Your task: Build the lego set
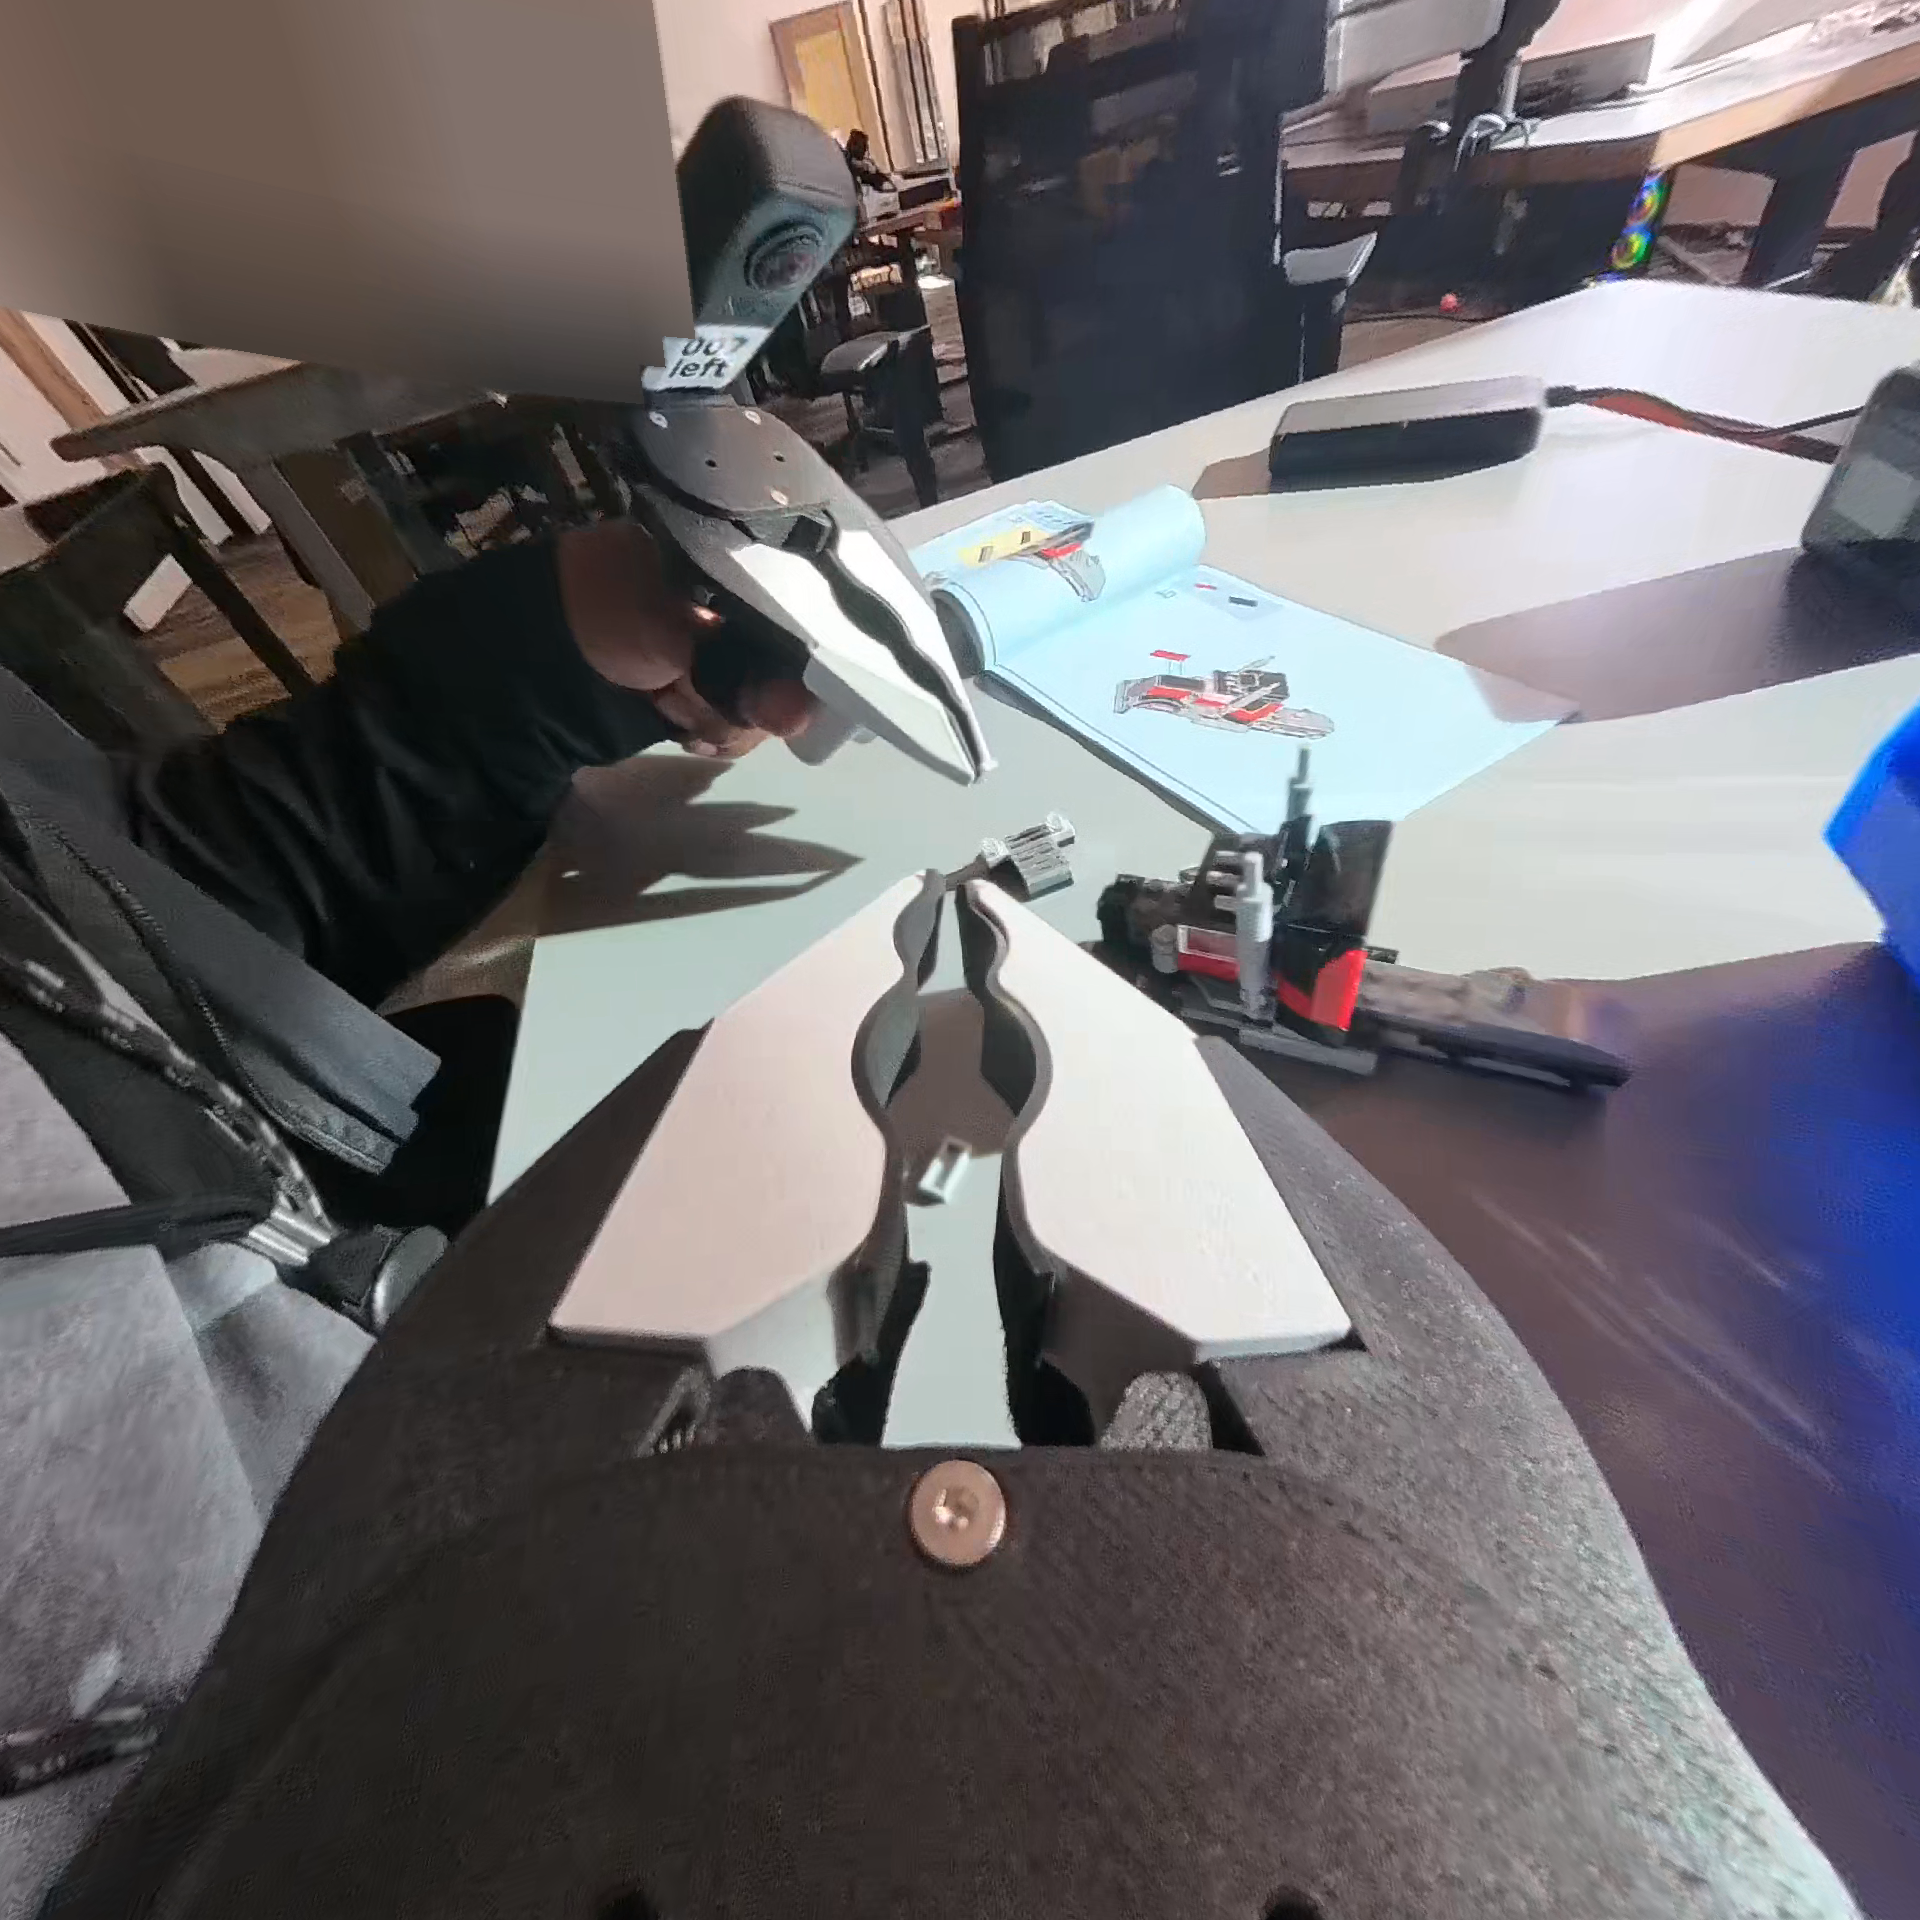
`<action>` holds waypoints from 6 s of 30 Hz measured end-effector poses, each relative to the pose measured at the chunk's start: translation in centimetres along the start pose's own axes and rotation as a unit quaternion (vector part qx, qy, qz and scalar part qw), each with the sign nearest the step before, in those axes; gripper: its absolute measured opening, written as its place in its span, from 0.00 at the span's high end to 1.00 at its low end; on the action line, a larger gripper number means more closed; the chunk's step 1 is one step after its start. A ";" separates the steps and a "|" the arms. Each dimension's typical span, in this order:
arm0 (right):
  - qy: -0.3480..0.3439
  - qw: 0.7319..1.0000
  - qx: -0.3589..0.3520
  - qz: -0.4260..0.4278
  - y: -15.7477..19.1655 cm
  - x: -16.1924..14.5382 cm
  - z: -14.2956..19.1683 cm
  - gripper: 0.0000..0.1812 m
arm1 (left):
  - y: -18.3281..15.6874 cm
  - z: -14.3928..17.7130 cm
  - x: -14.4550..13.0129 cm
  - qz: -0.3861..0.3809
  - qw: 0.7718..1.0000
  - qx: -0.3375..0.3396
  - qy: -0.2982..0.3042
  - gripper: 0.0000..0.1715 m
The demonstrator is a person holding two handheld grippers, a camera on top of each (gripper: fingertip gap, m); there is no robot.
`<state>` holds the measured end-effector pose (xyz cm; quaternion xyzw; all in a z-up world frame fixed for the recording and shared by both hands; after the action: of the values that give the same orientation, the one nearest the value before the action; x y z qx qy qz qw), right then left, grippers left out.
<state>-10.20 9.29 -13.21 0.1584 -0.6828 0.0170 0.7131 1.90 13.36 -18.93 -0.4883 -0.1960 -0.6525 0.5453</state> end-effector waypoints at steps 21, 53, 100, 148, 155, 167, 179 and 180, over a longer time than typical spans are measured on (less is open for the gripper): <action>0.043 0.996 -0.060 -0.058 -2.2 -2.1 -1.6 0.95 | 0.6 -0.4 -2.1 -0.019 0.999 -0.021 0.043 0.93; 0.077 0.987 -0.140 -0.020 -3.7 -3.0 -1.9 0.93 | 1.4 11.8 0.9 0.124 0.949 -0.047 -0.284 0.84; 0.033 0.988 -0.141 -0.046 -4.1 -1.9 -1.3 0.93 | 2.3 11.1 0.4 0.144 0.954 -0.017 -0.263 0.85; -0.019 0.982 -0.142 -0.125 -6.7 -0.8 4.2 0.92 | 8.0 9.7 -0.2 0.080 0.945 0.249 -0.195 0.83; -0.001 0.982 -0.152 -0.114 -6.8 -1.2 3.9 0.92 | 7.8 9.7 0.0 0.095 0.948 0.222 -0.208 0.83; 0.059 0.977 -0.196 -0.056 -7.0 -2.6 3.2 0.92 | 7.7 11.4 0.8 0.165 0.932 0.153 -0.284 0.83; 0.101 0.969 -0.225 -0.022 -7.0 -2.9 3.3 0.87 | 7.0 11.8 1.2 0.174 0.930 0.109 -0.304 0.83; 0.111 0.969 -0.222 -0.017 -7.0 -2.6 3.4 0.87 | 7.0 11.8 1.2 0.175 0.930 0.107 -0.306 0.83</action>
<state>-12.00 2.30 -17.13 0.0048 -0.5837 -0.1294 0.8016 13.28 19.75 -14.53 -0.6292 -0.3334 -0.3411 0.6137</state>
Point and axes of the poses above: each gripper's, where its closed fingertips meet, z back along the fingers, x out of its top, y = z × x across the jaws, the point moved 1 cm from there along z, back along the fingers, and after that the axes turned 12 degrees about -y, right-handed, at the moved point
